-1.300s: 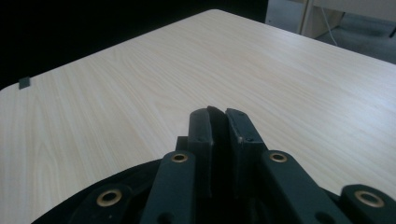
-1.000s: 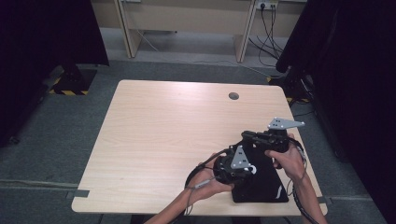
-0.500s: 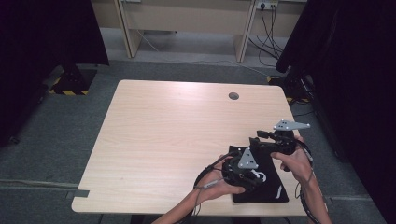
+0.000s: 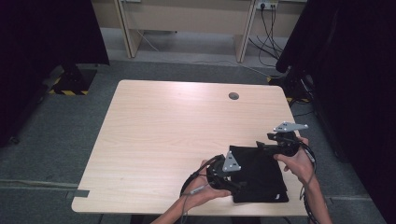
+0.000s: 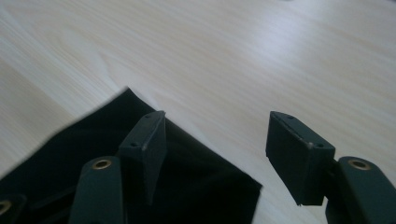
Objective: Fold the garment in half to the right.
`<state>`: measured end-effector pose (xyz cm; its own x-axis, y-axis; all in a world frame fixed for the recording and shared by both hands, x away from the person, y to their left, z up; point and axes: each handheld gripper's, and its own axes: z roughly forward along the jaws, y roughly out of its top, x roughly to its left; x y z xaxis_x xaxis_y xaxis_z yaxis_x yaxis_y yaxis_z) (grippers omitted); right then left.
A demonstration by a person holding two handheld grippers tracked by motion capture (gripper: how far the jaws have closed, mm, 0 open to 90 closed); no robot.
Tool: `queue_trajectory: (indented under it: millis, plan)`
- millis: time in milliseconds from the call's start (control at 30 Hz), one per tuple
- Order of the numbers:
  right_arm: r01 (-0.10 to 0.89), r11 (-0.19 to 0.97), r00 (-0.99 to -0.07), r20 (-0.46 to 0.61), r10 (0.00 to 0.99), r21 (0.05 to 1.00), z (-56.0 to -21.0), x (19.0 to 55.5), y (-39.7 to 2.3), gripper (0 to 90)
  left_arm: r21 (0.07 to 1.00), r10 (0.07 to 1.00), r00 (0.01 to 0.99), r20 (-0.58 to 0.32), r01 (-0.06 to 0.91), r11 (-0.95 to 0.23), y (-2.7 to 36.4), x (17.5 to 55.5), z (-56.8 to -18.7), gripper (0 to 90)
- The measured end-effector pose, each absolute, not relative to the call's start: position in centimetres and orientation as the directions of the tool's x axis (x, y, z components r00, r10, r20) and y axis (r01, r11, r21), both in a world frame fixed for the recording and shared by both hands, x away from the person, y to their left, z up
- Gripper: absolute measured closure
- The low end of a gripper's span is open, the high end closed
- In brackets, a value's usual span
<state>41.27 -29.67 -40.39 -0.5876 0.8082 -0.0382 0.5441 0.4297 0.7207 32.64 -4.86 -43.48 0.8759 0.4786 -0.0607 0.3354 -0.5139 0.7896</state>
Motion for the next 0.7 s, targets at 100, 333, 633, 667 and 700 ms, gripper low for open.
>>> queue_trajectory:
  millis: [100, 333, 633, 667, 700]
  plan:
    - [0.593, 0.441, -0.552, -0.059, 0.832, 0.674, -41.5, 41.6, -30.3, 37.7, 0.773, 0.492, 0.867, -0.077, 0.363, -0.521, -5.1, 32.6, -44.9, 21.9]
    - [0.622, 0.495, -0.609, -0.023, 0.793, 0.607, -43.9, 41.7, -31.3, 79.3, 0.731, 0.506, 0.861, -0.05, 0.377, -0.569, -5.8, 32.1, -46.8, 19.0]
    - [0.579, 0.481, -0.578, -0.086, 0.812, 0.658, -42.4, 42.1, -32.5, 85.5, 0.732, 0.512, 0.858, -0.046, 0.378, -0.567, -5.7, 31.4, -47.5, 23.2]
    - [0.587, 0.484, -0.575, -0.086, 0.814, 0.649, -42.9, 42.3, -32.6, 85.5, 0.733, 0.513, 0.857, -0.049, 0.38, -0.565, -5.7, 31.4, -47.5, 23.7]
    - [0.599, 0.486, -0.573, -0.083, 0.815, 0.636, -43.6, 42.5, -32.6, 85.5, 0.733, 0.512, 0.857, -0.051, 0.381, -0.564, -5.6, 31.4, -47.5, 24.0]
